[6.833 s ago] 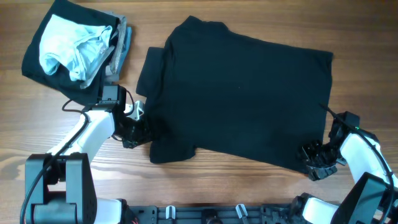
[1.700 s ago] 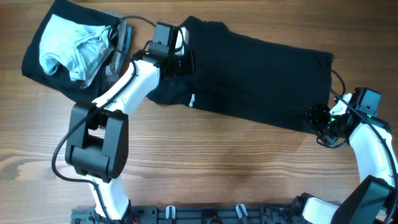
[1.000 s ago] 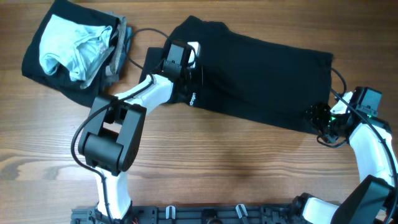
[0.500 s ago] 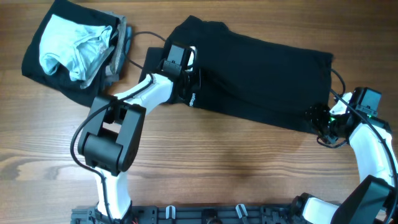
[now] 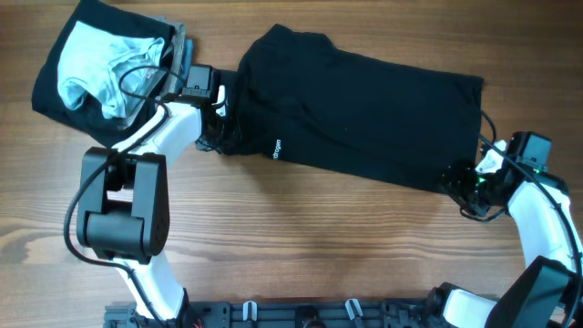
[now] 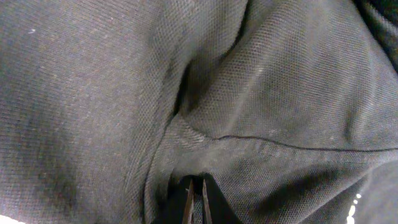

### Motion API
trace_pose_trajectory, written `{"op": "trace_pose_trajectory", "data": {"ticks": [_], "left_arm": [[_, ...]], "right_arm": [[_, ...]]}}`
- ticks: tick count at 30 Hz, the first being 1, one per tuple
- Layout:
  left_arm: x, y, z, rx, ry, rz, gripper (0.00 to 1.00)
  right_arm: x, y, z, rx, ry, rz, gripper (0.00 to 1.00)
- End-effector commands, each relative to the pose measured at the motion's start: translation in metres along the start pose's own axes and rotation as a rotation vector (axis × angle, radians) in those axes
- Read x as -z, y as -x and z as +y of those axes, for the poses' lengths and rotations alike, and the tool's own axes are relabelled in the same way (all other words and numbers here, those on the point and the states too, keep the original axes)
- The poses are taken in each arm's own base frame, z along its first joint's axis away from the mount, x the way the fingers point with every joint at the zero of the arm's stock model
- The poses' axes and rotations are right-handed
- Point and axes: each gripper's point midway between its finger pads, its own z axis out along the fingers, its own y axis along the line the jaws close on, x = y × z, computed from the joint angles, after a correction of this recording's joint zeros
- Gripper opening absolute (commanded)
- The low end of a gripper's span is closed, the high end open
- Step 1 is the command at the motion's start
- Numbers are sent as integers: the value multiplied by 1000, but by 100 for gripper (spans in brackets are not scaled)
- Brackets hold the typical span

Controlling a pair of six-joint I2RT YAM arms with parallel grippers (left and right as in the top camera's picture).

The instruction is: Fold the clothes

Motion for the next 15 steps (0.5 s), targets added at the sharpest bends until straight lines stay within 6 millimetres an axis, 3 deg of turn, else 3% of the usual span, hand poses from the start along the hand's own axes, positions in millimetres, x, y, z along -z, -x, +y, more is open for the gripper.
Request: {"op": "trace_pose_trajectory", "data": {"ticks": [1,3,4,6,8,12,13,15], "left_arm": [[-21,-25,63,74,219,94,4],[-12,-22,78,120,228,89,4],[-6,-20,86,147,230,86,4],[7,-16,97,184,229,69,4],[15,-10,92,180,206,45,4],[18,-9,86,180,174,39,15],[18,-9,86,180,174,39,15],[18,-9,86,180,174,39,17]], "right_arm": [[-12,-14,29,127,47,39,53],[-20,-17,53,239,62,24,54],[-23,-15,55,252,35,4,55],[-26,-9,45,196,-80,-47,54],[-28,-7,40,187,-110,-53,54],[-50,-32,39,146,-62,100,51],[-54,-34,37,129,-69,117,47],[-62,-32,34,95,-74,123,50]]}}
